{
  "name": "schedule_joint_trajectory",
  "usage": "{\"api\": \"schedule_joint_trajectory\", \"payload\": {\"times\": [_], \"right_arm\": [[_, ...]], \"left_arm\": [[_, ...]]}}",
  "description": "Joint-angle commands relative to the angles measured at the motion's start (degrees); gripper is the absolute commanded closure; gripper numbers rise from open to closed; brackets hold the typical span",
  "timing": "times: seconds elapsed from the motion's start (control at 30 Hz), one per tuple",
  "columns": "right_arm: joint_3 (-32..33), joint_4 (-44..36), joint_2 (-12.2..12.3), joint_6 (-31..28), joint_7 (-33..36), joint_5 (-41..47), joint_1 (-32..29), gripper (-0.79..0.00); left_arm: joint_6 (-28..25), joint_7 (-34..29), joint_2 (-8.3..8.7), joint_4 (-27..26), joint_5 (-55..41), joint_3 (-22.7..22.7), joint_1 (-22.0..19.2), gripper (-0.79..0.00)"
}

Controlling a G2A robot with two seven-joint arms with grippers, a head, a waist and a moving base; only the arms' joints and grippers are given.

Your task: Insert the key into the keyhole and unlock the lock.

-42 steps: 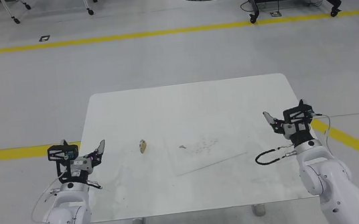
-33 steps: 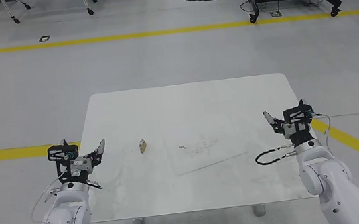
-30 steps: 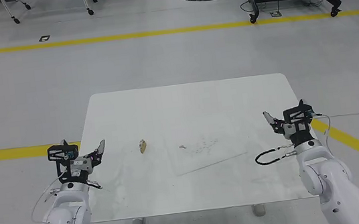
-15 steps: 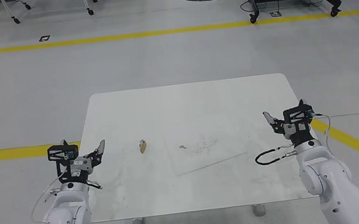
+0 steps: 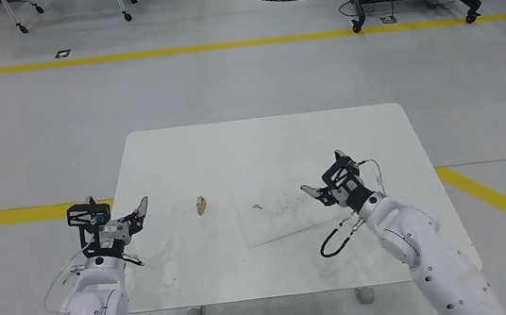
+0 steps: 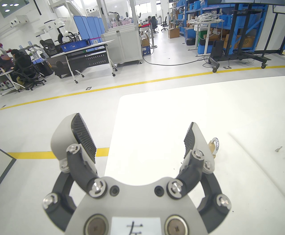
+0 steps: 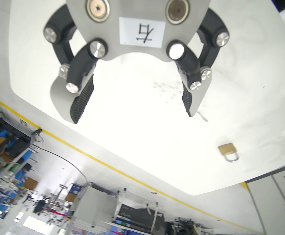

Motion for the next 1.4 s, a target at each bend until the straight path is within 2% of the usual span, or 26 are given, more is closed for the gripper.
{"api": "schedule_joint_trajectory", "payload": {"times": [0.0,0.2,0.5,0.57,0.63,0.77,0.93,1.0,1.07,1.1,1.23,1.37], "right_arm": [[-2.3,0.9,-0.2,-2.2,0.8,0.0,1.2,-0.785],[-7.8,5.0,-0.9,-10.2,1.5,3.9,5.6,-0.785],[-7.8,5.0,-0.9,-10.2,1.5,3.9,5.6,-0.785],[-8.6,5.2,-1.0,-14.4,-0.3,6.7,5.4,-0.785],[-8.4,8.9,-0.8,-18.0,0.8,7.5,7.8,-0.785],[-13.7,15.0,-1.8,-24.4,6.5,8.4,15.6,-0.785],[-21.3,24.6,-4.0,-25.7,10.0,7.2,25.0,-0.785],[-24.6,27.5,-5.1,-25.8,9.6,6.4,27.8,-0.69],[-27.0,30.5,-6.2,-25.3,8.3,6.0,29.9,-0.523],[-28.1,31.7,-6.6,-25.2,7.6,5.6,30.9,-0.413],[-30.7,36.4,-8.0,-24.1,4.7,4.2,33.8,-0.329],[-32.0,39.8,-8.8,-21.7,3.7,2.5,35.7,-0.283]], "left_arm": [[0.0,0.0,0.0,0.0,0.0,0.0,0.0,-0.785],[0.0,0.0,0.0,0.0,0.0,0.0,0.0,-0.785],[0.0,0.0,0.0,0.0,0.0,0.0,0.0,-0.785],[0.0,0.0,0.0,0.0,0.0,0.0,0.0,-0.785],[0.0,0.0,0.0,0.0,0.0,0.0,0.0,-0.785],[0.0,0.0,0.0,0.0,0.0,0.0,0.0,-0.785],[0.0,0.0,0.0,0.0,0.0,0.0,0.0,-0.785],[0.0,0.0,0.0,0.0,0.0,0.0,0.0,-0.785],[0.0,0.0,0.0,0.0,0.0,0.0,0.0,-0.785],[0.0,0.0,0.0,0.0,0.0,0.0,0.0,-0.785],[0.0,0.0,0.0,0.0,0.0,0.0,0.0,-0.785],[0.0,0.0,0.0,0.0,0.0,0.0,0.0,-0.785]]}}
